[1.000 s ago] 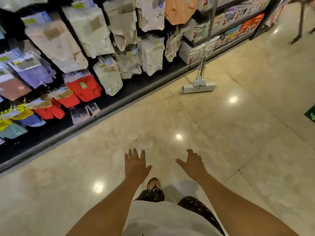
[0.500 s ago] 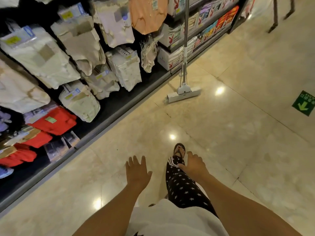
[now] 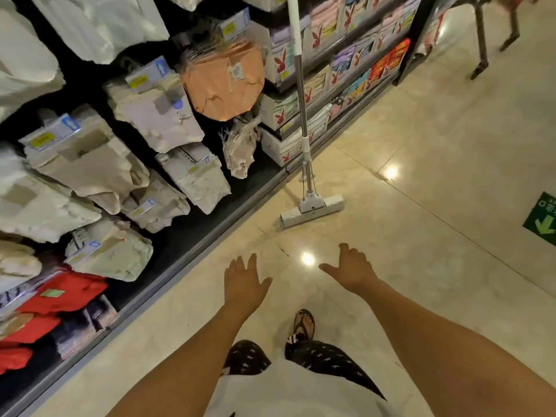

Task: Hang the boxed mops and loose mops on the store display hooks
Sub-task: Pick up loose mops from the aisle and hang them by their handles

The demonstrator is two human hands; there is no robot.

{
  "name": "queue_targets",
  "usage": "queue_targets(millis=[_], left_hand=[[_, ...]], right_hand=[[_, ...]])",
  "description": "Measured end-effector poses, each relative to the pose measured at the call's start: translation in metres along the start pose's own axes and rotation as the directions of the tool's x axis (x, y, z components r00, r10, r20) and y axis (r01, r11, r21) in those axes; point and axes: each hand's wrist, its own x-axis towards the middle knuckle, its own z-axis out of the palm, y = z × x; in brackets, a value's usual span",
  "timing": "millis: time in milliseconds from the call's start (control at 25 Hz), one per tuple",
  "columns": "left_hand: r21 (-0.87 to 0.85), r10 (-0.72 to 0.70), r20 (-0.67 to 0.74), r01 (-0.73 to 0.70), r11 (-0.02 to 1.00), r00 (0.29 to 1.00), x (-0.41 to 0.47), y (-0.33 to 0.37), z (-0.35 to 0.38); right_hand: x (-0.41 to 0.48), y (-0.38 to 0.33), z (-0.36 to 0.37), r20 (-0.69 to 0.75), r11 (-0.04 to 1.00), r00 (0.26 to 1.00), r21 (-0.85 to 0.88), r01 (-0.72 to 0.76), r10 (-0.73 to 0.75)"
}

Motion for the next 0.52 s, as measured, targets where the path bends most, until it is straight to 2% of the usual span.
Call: queue_targets(millis=[200,520], left_hand=[[0.032,-0.049,0.048,0.047,0.998,0.998,0.045,0.022,-0.024],[0.062,-0.02,0.045,0.018,0.998,0.999,0.166,0.056,-0.072]], right_hand=[[0.057,-0.015,-0.04,-0.028,0.996,0.998,0.07,0.061,-0.059],[0.153,0.0,-0.103,-0.063,0.996,0.996,0.067,-0.055,0.059]])
